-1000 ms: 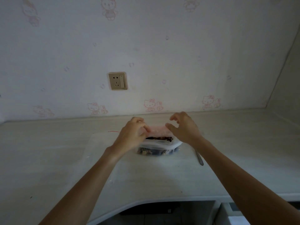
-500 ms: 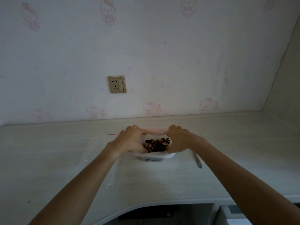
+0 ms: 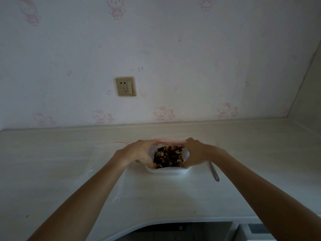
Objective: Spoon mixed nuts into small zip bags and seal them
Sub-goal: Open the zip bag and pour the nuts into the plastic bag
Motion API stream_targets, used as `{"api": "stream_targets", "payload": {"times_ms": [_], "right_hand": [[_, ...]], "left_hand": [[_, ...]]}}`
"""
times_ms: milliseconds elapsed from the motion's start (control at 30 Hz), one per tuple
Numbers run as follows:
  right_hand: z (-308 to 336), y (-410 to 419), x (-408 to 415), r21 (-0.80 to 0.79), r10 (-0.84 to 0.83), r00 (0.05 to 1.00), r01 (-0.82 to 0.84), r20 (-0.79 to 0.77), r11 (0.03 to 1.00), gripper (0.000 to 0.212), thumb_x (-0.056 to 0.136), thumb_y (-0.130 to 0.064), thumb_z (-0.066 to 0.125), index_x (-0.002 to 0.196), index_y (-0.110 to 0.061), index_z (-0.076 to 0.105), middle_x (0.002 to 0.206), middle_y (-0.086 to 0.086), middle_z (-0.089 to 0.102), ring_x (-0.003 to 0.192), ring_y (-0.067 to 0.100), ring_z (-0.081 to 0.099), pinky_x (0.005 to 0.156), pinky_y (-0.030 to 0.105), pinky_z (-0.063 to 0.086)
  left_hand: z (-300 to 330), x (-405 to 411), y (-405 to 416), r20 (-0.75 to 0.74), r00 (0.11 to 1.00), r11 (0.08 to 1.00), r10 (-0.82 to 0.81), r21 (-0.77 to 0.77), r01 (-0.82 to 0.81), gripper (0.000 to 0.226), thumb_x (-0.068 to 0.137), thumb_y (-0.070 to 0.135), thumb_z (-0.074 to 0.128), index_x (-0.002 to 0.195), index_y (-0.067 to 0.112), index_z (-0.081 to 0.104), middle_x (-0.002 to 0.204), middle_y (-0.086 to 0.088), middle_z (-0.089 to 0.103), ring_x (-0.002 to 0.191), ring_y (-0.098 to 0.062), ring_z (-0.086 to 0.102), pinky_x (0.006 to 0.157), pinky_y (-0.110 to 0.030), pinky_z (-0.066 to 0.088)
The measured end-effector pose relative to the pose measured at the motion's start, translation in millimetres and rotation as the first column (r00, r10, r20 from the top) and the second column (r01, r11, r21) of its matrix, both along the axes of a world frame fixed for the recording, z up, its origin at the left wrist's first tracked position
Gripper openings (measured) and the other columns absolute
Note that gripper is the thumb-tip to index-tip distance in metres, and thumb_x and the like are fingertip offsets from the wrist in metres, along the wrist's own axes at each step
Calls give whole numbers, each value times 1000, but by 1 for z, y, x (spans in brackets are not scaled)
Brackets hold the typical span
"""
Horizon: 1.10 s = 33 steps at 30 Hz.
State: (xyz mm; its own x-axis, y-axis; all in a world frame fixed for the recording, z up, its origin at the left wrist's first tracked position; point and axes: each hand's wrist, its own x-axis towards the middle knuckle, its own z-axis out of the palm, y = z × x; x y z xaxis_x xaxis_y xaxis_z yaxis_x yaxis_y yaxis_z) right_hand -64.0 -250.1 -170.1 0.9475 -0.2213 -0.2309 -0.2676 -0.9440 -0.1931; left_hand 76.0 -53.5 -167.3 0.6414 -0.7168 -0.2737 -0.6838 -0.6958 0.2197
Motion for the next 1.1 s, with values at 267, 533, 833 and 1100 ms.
{"api": "stream_targets", "payload": {"times_ms": [267, 533, 833, 1100], "right_hand": [[-9, -23, 31, 65, -107, 989, 101, 103, 993, 80, 79, -38, 77, 147, -17, 42, 141, 8, 38, 131, 30, 39, 105, 42, 45], [-14, -33, 33, 327, -202, 946, 113, 253, 938, 70, 88, -24, 78, 150, -16, 47, 162, 14, 24, 151, 32, 24, 121, 44, 30], [-24, 37, -27, 185, -95, 722, -47, 685, 982, 25, 96, -26, 64, 120, -26, 67, 118, -15, 58, 101, 2, 56, 80, 19, 49], [-60, 76, -34, -60, 187, 829, -184, 527, 981, 29, 102, -38, 50, 118, -18, 63, 123, -1, 58, 115, 22, 52, 98, 35, 41]], "left_hand": [[3, 28, -24, -45, 998, 994, 41, -103, -45, 107, 74, 31, 89, 161, 39, 27, 156, 0, 49, 136, -25, 52, 109, -38, 49], [-4, 37, -20, 54, 995, 938, -79, -334, 93, 88, 75, 28, 91, 152, 24, 49, 147, -2, 54, 132, -15, 50, 104, -24, 42], [-14, 2, 56, 111, 985, 699, 129, -715, -11, 20, 87, 24, 81, 105, 26, 71, 114, 7, 66, 110, -7, 59, 91, -28, 47], [-40, -16, 141, 327, 848, 702, 417, -708, -72, 12, 94, 31, 72, 105, 26, 71, 110, 10, 69, 109, -19, 63, 94, -41, 50]]}}
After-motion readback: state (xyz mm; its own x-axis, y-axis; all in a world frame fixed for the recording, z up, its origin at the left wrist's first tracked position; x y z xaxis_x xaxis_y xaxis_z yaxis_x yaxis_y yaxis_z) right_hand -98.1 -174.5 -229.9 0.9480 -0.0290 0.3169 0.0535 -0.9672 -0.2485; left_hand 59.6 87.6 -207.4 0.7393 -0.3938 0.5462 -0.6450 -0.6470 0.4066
